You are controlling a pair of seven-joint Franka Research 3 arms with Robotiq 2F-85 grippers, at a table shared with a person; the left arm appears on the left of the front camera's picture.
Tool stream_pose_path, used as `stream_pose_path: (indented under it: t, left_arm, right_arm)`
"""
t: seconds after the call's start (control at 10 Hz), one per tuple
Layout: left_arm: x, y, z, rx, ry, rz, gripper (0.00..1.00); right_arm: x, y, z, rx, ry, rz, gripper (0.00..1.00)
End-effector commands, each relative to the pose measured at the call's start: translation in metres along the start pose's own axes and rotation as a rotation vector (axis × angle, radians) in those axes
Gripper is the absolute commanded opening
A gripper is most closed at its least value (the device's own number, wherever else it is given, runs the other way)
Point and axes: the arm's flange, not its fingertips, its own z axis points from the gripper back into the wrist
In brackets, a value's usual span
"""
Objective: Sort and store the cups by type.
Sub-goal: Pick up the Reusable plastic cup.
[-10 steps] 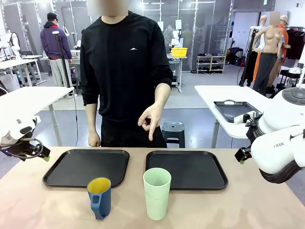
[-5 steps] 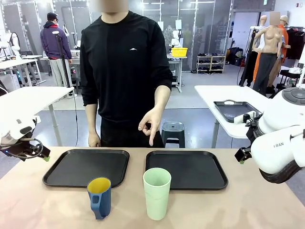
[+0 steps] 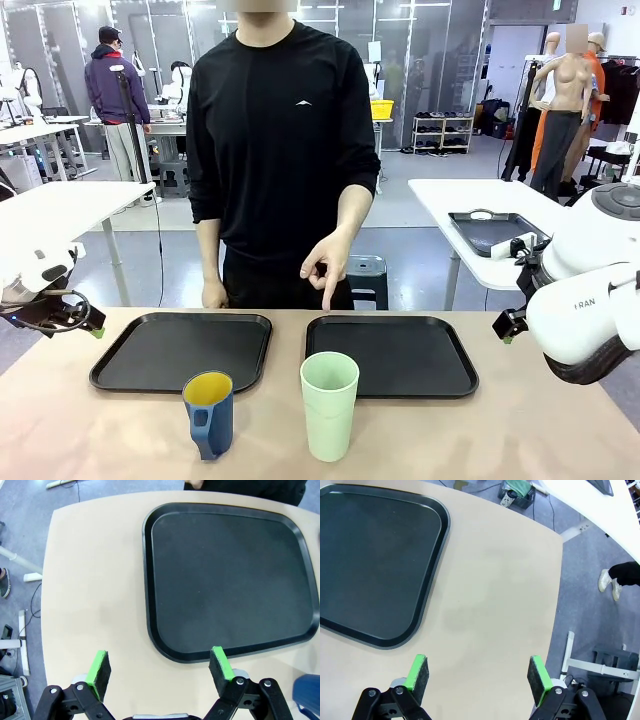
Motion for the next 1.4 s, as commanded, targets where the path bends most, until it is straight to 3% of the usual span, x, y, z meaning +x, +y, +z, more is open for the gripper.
stream_pose_path:
  t: [0.0, 0.3, 0.5, 0.8, 1.1, 1.3]
  left_arm:
    - [0.0, 0.001, -0.001, -0.001, 0.001, 0.005, 1.0]
    - [0.0, 0.001, -0.001, -0.001, 0.001, 0.005, 1.0]
    - [0.0, 0.001, -0.001, -0.001, 0.001, 0.005, 1.0]
    - [0.0, 0.001, -0.001, -0.001, 0.001, 0.005, 1.0]
    - [0.0, 0.001, -0.001, -0.001, 0.001, 0.005, 1.0]
    - [0.0, 0.001, -0.001, -0.001, 0.001, 0.005, 1.0]
  right_arm:
    - [0.0, 0.0, 0.0, 0.0, 0.0, 0.0, 1.0]
    - [-0.011, 0.02, 0.027, 0.04, -0.033, 0.241, 1.0]
    - [-0.021, 0.033, 0.042, 0.032, -0.004, 0.397, 1.0]
    - [-0.038, 0.037, 0.063, 0.017, -0.015, 0.776, 1.0]
    - [-0.056, 0.037, 0.072, 0.149, -0.023, 1.14, 1.0]
    - [-0.062, 0.037, 0.075, 0.248, -0.059, 1.188, 1.0]
